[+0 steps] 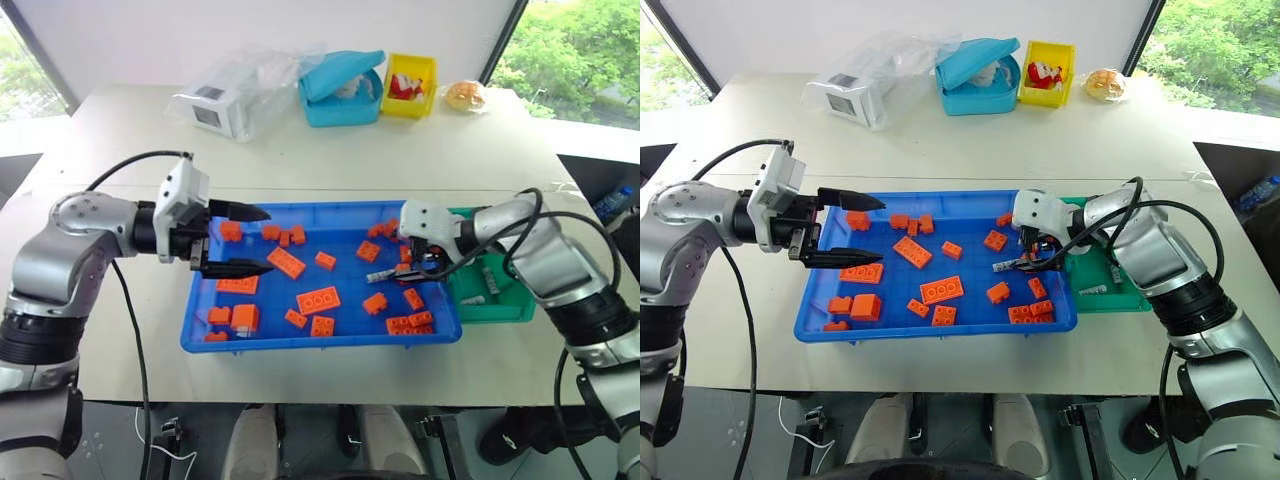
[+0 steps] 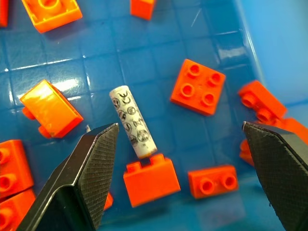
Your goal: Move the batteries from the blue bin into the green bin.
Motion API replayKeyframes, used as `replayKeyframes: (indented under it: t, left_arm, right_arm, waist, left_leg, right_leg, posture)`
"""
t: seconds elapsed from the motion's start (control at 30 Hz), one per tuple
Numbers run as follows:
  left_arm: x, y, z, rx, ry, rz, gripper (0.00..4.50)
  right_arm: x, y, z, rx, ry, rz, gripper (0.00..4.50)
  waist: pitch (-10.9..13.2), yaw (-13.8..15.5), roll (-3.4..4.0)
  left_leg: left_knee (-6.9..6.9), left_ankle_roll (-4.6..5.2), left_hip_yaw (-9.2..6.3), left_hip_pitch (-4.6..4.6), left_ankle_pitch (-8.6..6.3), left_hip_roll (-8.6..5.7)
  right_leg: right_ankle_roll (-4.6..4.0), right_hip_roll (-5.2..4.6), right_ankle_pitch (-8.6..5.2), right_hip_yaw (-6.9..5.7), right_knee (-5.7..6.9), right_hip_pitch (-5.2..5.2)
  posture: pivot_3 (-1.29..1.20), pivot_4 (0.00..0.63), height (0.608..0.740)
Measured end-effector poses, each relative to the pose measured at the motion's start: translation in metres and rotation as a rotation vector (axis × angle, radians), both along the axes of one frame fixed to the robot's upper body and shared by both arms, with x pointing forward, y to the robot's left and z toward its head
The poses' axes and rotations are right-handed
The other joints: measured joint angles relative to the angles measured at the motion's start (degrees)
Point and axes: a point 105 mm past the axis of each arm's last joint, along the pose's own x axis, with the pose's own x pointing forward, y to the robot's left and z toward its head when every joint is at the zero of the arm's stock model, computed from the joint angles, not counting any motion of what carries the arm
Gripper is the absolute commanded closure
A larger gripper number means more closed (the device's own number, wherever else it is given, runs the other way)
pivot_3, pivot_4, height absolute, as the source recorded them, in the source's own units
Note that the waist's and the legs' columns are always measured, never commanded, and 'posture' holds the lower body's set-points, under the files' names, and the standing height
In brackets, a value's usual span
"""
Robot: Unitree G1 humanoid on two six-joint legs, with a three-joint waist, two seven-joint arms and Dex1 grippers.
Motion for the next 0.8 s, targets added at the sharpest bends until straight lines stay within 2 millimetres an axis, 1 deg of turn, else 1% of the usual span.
replayKeyframes:
  t: [0.03, 0.23, 0.27, 0.33, 0.47, 0.5, 0.53, 0.8]
  left_arm:
    - [0.0, 0.0, 0.0, -0.001, 0.001, 0.001, 0.0]
    - [0.0, 0.0, 0.001, 0.0, -0.001, -0.004, 0.0]
    - [0.0, 0.0, 0.001, 0.0, -0.001, -0.004, 0.0]
    - [0.0, 0.0, 0.001, 0.001, 0.0, -0.007, 0.0]
    - [0.0, 0.0, 0.001, 0.001, -0.001, -0.007, 0.0]
    - [0.0, 0.0, 0.001, 0.002, -0.001, -0.006, 0.0]
    - [0.0, 0.0, 0.001, 0.003, -0.001, -0.005, 0.0]
    - [0.001, 0.0, 0.0, 0.005, -0.001, -0.002, 0.0]
  right_arm:
    - [-0.001, 0.003, -0.005, -0.001, 0.007, 0.013, 0.28]
    - [-0.006, 0.007, -0.014, -0.016, 0.033, 0.04, 0.28]
    - [-0.007, 0.007, -0.015, -0.017, 0.036, 0.041, 0.51]
    - [-0.007, 0.007, -0.017, -0.018, 0.046, 0.041, 1.03]
    - [-0.009, 0.008, -0.018, -0.024, 0.052, 0.051, 3.12]
    - [-0.009, 0.008, -0.018, -0.026, 0.05, 0.051, 3.72]
    - [-0.009, 0.008, -0.018, -0.028, 0.049, 0.051, 4.09]
    - [-0.013, 0.011, -0.02, -0.04, 0.078, 0.067, 4.09]
  waist:
    - [0.0, 0.1, 0.0]
    - [0.0, 0.2, -0.02]
    - [0.0, 0.2, -0.02]
    - [0.0, 0.3, -0.02]
    - [0.0, 0.2, -0.02]
    - [0.0, 0.2, -0.02]
    - [0.0, 0.2, -0.02]
    - [0.0, 0.1, -0.02]
  left_leg:
    - [0.0, 0.0, 0.0, -0.01, 0.0, -0.01]
    - [0.01, 0.0, 0.0, -0.01, 0.0, -0.01]
    - [0.01, 0.0, 0.0, -0.01, 0.0, -0.01]
    - [0.01, 0.0, 0.0, -0.01, 0.0, -0.01]
    - [0.01, 0.0, 0.0, -0.01, 0.0, -0.01]
    - [0.01, 0.0, 0.0, -0.01, 0.0, -0.01]
    - [0.01, 0.0, 0.0, -0.01, 0.0, -0.01]
    - [0.01, 0.0, -0.01, 0.0, 0.0, -0.01]
  right_leg:
    - [0.0, -0.01, 0.0, 0.0, -0.01, 0.0]
    - [0.0, -0.02, 0.0, -0.01, -0.02, 0.04]
    - [0.0, -0.02, 0.0, -0.01, -0.02, 0.03]
    - [0.0, -0.02, 0.0, -0.01, -0.02, 0.03]
    - [0.0, -0.02, 0.0, -0.01, -0.02, 0.02]
    - [0.0, -0.01, 0.0, -0.01, -0.02, 0.02]
    - [0.0, -0.01, 0.0, -0.01, -0.02, 0.03]
    - [0.0, -0.01, 0.0, -0.01, -0.02, 0.03]
  posture:
    - [0.0, 0.15, 0.736]
    - [0.0, 0.15, 0.736]
    - [0.0, 0.15, 0.736]
    - [0.0, 0.15, 0.736]
    - [0.0, 0.15, 0.736]
    - [0.0, 0.15, 0.736]
    - [0.0, 0.15, 0.736]
    - [0.0, 0.15, 0.736]
